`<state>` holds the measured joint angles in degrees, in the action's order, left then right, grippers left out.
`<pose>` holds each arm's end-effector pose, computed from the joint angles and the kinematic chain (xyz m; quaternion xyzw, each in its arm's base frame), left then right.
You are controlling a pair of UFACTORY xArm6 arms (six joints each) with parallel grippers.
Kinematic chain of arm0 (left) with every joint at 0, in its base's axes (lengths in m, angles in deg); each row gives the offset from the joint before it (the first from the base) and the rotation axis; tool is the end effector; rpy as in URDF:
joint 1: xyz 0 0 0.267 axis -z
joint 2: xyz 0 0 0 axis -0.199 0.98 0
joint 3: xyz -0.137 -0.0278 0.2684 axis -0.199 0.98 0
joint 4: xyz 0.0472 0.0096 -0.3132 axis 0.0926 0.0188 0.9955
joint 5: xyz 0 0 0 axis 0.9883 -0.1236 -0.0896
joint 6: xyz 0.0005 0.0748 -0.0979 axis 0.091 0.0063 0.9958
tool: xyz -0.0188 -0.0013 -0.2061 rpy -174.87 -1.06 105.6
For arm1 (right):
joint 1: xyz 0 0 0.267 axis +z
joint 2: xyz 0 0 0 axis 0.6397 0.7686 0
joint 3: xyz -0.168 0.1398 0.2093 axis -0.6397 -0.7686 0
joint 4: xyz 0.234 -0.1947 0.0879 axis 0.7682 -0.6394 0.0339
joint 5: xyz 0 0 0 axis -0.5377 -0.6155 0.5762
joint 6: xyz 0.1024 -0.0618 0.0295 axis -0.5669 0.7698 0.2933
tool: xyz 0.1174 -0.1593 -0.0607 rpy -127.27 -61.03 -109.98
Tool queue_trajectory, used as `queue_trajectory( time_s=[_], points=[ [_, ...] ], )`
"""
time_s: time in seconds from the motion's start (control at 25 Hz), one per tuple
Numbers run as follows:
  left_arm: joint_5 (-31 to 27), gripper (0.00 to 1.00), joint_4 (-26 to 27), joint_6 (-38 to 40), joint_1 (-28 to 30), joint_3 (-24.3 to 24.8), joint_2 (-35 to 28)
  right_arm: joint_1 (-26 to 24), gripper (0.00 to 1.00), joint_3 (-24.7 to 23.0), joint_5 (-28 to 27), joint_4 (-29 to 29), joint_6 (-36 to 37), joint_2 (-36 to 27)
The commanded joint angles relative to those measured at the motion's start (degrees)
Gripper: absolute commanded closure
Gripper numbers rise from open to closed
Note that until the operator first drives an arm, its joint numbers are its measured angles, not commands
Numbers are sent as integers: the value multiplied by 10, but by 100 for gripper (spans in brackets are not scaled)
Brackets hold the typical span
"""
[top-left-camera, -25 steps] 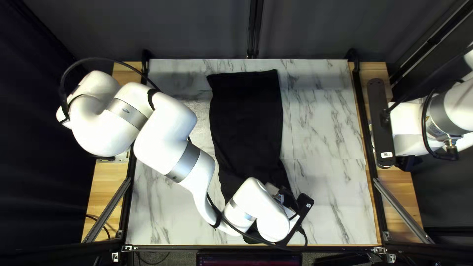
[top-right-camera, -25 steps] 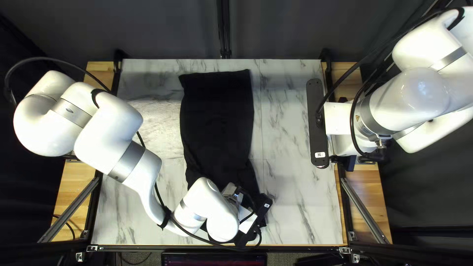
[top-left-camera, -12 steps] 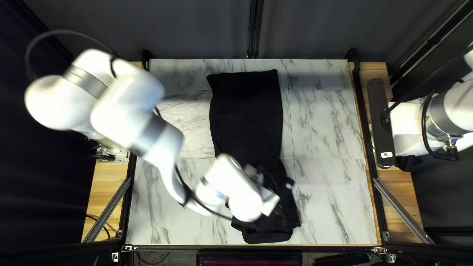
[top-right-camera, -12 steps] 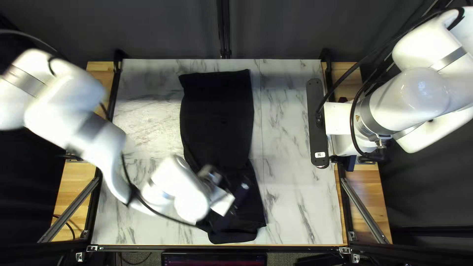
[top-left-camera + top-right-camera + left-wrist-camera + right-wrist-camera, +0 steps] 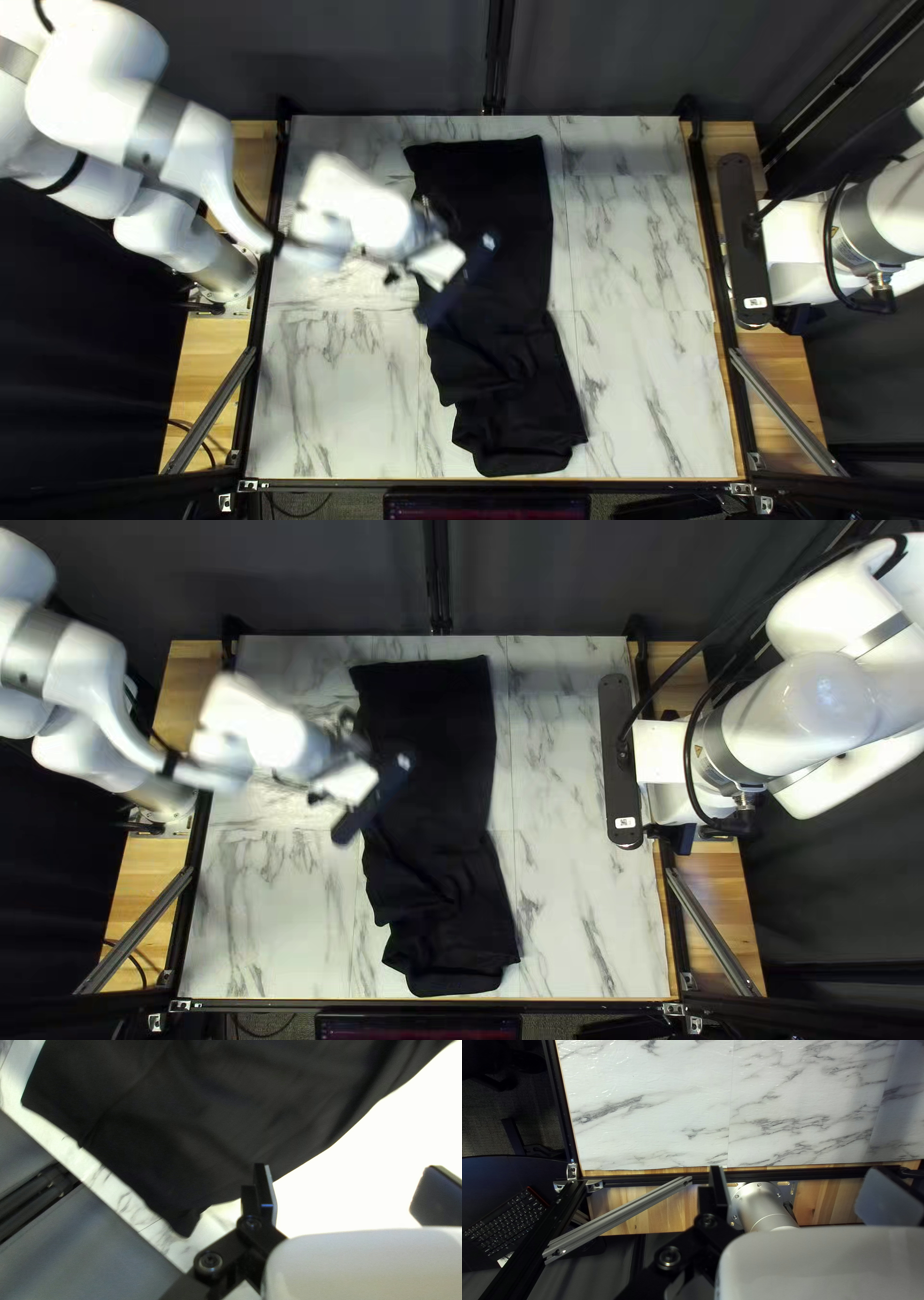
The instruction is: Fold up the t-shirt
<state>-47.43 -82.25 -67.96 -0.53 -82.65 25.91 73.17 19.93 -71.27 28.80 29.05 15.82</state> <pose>0.3669 0.1104 0.1435 -0.9357 0.3434 -0.0012 0.0814 0.2086 0.0963 0.3373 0.9983 0.0088 0.0401 0.0404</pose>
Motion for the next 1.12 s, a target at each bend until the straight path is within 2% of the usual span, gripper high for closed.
queue_trajectory(
  time_s=[0.04, 0.32, 0.4, 0.56, 0.68, 0.88, 1.12],
  points=[
    [18, 0, 29, -67, -68, -16, 37, 0, 0, 0, 0, 0, 0, 0],
    [18, 0, 29, -67, -68, -16, 37, 0, 0, 0, 0, 0, 0, 0],
    [28, 0, 28, -47, -59, 8, 21, 0, 0, 0, 0, 0, 0, 0],
    [56, 0, 2, -63, -115, 52, 0, 0, 0, 0, 0, 0, 0, 0],
    [106, 0, -35, -53, -161, 75, 19, 0, 0, 0, 0, 0, 0, 0],
    [141, 0, -76, -4, -197, 60, 69, 0, 0, 0, 0, 0, 0, 0],
    [116, 0, -69, 66, -182, 29, 89, 0, 0, 0, 0, 0, 0, 0]
  ],
)
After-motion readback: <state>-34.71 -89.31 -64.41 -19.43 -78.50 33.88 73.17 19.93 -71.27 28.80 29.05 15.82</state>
